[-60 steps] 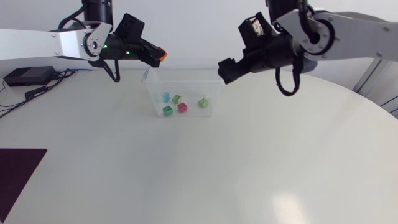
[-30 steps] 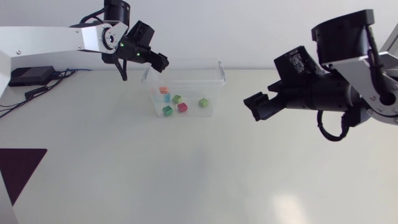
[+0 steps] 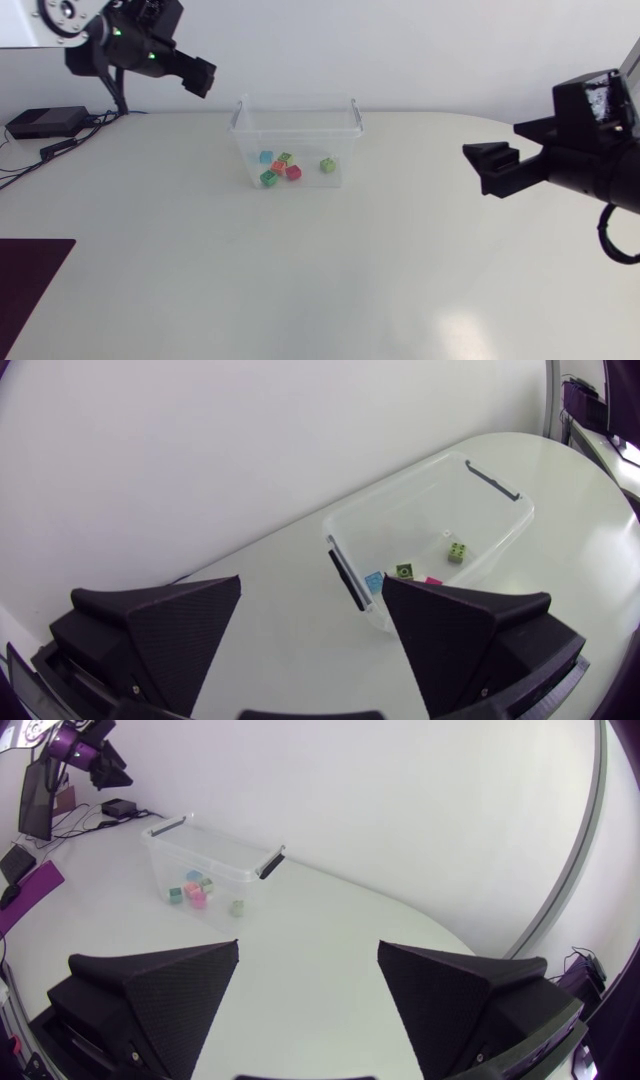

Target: Place the duplo bricks in the container

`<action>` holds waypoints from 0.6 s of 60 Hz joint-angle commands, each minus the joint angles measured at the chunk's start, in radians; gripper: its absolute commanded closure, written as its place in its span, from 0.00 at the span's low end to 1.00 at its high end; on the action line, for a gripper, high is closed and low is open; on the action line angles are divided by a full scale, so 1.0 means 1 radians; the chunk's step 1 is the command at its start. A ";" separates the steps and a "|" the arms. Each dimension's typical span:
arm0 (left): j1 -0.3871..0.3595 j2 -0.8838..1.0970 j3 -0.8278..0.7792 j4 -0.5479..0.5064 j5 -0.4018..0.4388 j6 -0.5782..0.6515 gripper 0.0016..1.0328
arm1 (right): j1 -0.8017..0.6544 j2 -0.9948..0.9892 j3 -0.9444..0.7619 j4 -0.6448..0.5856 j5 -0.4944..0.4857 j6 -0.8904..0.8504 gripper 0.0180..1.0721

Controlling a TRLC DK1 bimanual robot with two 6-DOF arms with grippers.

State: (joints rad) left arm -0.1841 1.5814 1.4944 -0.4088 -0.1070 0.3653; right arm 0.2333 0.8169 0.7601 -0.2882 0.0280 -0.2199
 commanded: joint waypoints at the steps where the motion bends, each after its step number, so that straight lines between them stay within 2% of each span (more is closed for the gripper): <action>1: 0.012 -0.098 -0.122 0.019 -0.014 -0.023 0.04 | -0.035 -0.065 -0.051 -0.012 0.007 -0.024 0.04; 19: 0.061 -0.399 -0.349 0.042 -0.013 -0.022 0.04 | -0.140 -0.288 -0.154 -0.037 0.009 -0.088 0.04; 26: 0.095 -0.561 -0.496 0.153 -0.013 -0.029 0.04 | -0.184 -0.355 -0.199 -0.032 0.009 -0.101 0.04; 36: 0.123 -0.736 -0.651 0.215 -0.013 -0.049 0.04 | -0.203 -0.467 -0.263 -0.025 0.009 -0.108 0.04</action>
State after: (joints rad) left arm -0.0719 0.9268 0.9276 -0.2203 -0.1143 0.3534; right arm 0.0395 0.3992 0.5407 -0.3119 0.0311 -0.3012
